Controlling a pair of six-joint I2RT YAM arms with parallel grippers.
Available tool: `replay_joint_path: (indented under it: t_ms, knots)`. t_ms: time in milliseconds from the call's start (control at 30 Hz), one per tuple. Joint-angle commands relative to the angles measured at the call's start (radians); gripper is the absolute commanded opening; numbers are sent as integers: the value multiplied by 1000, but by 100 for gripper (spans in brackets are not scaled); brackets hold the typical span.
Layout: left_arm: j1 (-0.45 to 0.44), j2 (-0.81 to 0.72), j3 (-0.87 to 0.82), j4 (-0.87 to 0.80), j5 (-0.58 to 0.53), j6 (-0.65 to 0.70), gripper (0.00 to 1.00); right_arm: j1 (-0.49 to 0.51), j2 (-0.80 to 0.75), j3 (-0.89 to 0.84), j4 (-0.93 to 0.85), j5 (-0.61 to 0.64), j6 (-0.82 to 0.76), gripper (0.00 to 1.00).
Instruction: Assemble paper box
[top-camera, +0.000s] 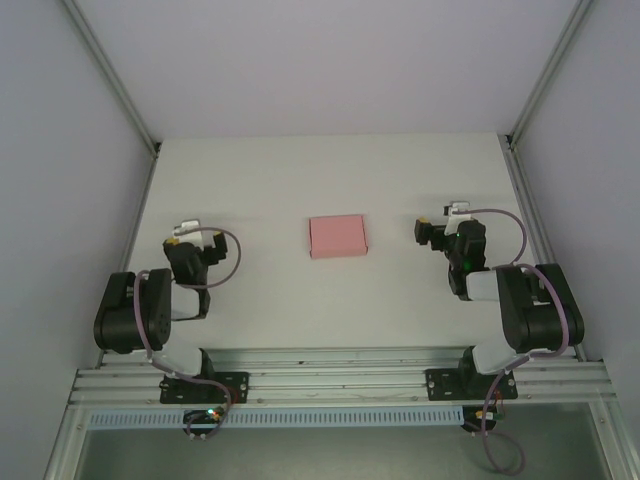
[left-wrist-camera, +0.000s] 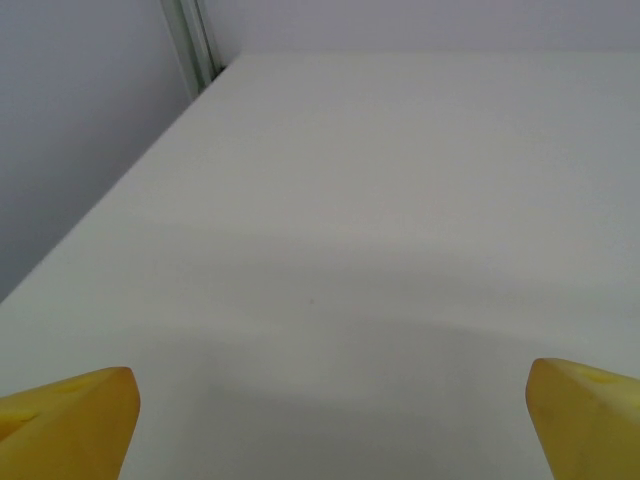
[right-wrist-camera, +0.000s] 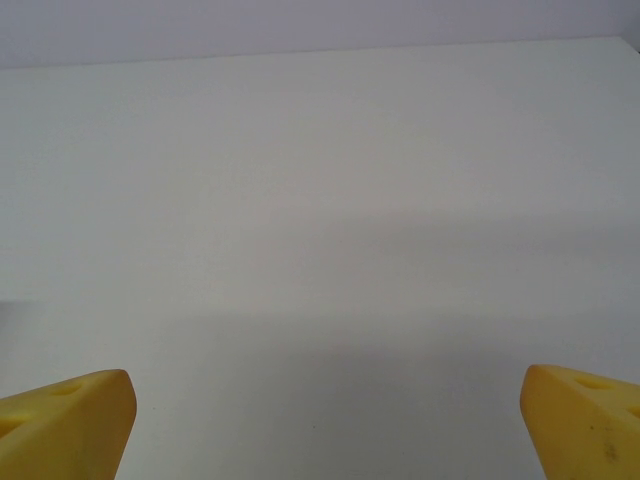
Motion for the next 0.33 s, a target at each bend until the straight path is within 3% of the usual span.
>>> replay_joint_path:
  t_ms: [0,300]
  knots:
    - [3,6,-8,67,11,11,100,2,4,6,22,1,-10,100]
    - [-2,2,15,23,-51,-6,100,4,4,6,21,1,-10,100]
